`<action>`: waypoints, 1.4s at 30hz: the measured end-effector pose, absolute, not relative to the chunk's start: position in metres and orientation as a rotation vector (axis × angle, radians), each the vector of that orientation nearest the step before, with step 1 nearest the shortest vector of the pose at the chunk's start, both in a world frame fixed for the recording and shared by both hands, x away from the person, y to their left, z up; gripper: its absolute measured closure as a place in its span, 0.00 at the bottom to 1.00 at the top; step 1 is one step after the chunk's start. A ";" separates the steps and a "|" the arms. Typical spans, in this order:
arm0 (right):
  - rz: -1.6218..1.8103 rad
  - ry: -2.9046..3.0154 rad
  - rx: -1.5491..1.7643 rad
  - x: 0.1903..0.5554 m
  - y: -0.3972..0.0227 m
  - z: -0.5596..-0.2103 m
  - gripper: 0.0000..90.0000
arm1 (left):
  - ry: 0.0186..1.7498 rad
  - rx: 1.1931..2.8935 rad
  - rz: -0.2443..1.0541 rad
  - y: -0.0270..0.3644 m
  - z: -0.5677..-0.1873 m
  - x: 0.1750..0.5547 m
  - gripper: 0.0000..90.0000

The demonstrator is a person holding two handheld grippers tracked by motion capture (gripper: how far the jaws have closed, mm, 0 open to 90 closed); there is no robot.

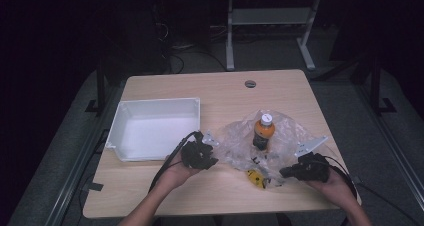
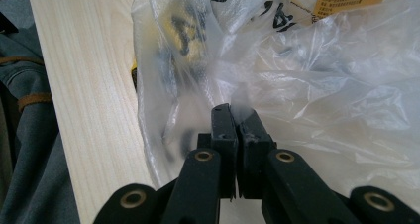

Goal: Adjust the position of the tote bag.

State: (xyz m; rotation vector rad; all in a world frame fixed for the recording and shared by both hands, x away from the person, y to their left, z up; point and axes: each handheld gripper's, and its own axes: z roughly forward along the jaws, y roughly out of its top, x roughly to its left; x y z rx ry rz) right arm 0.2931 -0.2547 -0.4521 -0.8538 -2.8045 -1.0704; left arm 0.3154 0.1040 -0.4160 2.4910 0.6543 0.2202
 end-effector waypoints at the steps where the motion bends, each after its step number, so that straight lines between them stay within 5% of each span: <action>1: -1.070 -2.804 -0.854 0.293 -0.255 -0.452 0.97 | 0.650 2.495 0.226 0.107 -0.414 0.314 0.78; 22: -1.111 -2.806 -0.840 0.292 -0.253 -0.448 0.92 | 0.567 2.375 0.211 0.099 -0.363 0.318 0.76; 31: -1.192 -2.769 -0.875 0.293 -0.265 -0.435 0.70 | 0.542 2.337 0.170 0.078 -0.358 0.337 0.72; 42: -1.301 -2.807 -0.931 0.316 -0.281 -0.406 0.57 | 0.563 2.307 0.162 0.051 -0.365 0.363 0.61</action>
